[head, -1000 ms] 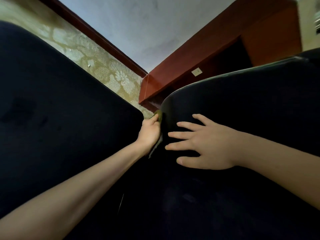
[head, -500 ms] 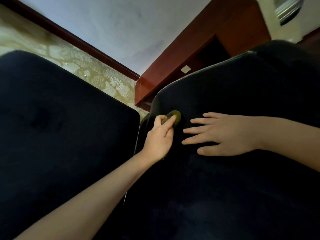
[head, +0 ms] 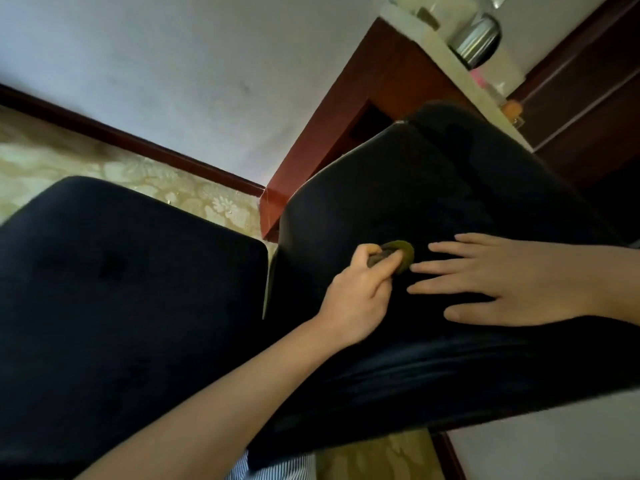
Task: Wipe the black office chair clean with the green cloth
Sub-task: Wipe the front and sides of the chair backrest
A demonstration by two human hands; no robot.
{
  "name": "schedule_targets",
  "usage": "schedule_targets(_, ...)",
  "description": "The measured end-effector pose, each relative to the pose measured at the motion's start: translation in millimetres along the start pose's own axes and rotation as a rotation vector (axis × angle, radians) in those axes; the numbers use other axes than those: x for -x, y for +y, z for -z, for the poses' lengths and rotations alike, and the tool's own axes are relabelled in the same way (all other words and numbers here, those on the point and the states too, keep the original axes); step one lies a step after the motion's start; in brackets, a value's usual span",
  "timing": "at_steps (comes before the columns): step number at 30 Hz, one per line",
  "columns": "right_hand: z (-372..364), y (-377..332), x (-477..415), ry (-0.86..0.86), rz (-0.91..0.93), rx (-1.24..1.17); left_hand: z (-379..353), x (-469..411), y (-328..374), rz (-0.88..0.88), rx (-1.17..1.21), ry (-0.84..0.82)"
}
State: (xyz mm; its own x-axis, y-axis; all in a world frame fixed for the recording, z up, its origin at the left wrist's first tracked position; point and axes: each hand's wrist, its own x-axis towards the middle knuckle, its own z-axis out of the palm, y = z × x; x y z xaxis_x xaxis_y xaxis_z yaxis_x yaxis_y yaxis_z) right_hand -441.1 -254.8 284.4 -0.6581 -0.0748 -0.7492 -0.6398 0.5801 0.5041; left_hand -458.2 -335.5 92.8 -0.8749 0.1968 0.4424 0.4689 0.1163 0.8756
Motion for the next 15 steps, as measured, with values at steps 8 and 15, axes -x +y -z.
schedule_targets(8,-68,-5,76,0.416,-0.022,0.272,-12,66,60,-0.214,-0.160,0.029)
schedule_targets(15,-108,-7,86,0.892,-0.137,0.427,-2,40,90,-0.217,-0.327,-0.063)
